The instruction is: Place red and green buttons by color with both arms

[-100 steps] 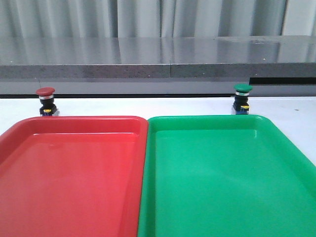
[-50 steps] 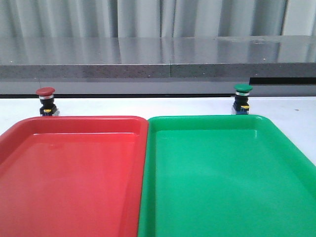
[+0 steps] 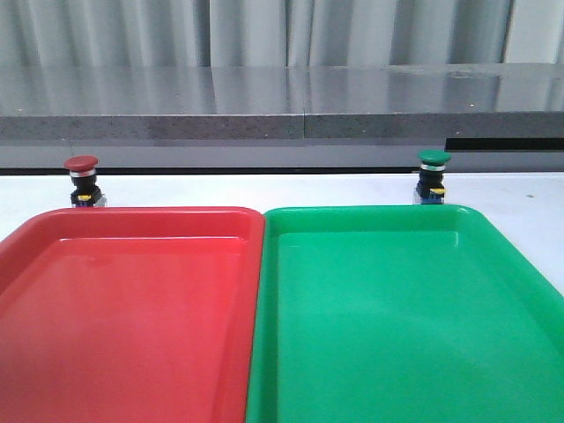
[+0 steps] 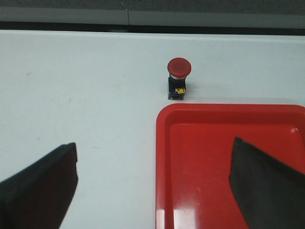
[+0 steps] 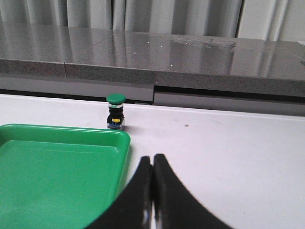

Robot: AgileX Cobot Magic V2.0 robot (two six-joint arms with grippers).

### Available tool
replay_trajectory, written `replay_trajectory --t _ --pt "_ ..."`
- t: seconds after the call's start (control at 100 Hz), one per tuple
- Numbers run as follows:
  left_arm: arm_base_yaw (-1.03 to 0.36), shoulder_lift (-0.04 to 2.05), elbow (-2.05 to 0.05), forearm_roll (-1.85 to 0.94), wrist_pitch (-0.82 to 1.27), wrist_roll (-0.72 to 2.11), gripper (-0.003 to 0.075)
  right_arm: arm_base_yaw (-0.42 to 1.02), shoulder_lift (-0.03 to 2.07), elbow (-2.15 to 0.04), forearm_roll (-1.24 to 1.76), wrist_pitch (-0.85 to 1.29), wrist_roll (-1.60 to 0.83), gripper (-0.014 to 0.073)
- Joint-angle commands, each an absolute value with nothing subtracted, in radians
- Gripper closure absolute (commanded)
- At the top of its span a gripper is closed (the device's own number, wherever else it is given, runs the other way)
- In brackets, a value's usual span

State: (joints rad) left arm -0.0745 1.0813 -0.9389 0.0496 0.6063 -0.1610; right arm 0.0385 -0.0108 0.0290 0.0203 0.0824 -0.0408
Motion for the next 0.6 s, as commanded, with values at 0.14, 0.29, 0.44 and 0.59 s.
replay_trajectory --t 0.14,0.29,0.44,0.59 --pt "-0.074 1.31 -1.159 0.039 0.523 -0.168 0.0104 0.031 -0.03 0.013 0.022 -0.006 -0.049 0.0661" --pt "-0.093 1.456 -1.273 0.039 0.524 -0.168 0.0104 0.031 -0.03 0.013 0.022 -0.006 -0.049 0.0661" --pt "-0.121 1.586 -1.371 0.04 0.521 -0.168 0.0104 0.031 -0.03 0.013 0.022 -0.006 -0.049 0.0661" --pt "-0.147 1.711 -1.46 0.04 0.521 -0.168 0.0104 0.031 -0.03 0.013 0.022 -0.006 -0.049 0.0661"
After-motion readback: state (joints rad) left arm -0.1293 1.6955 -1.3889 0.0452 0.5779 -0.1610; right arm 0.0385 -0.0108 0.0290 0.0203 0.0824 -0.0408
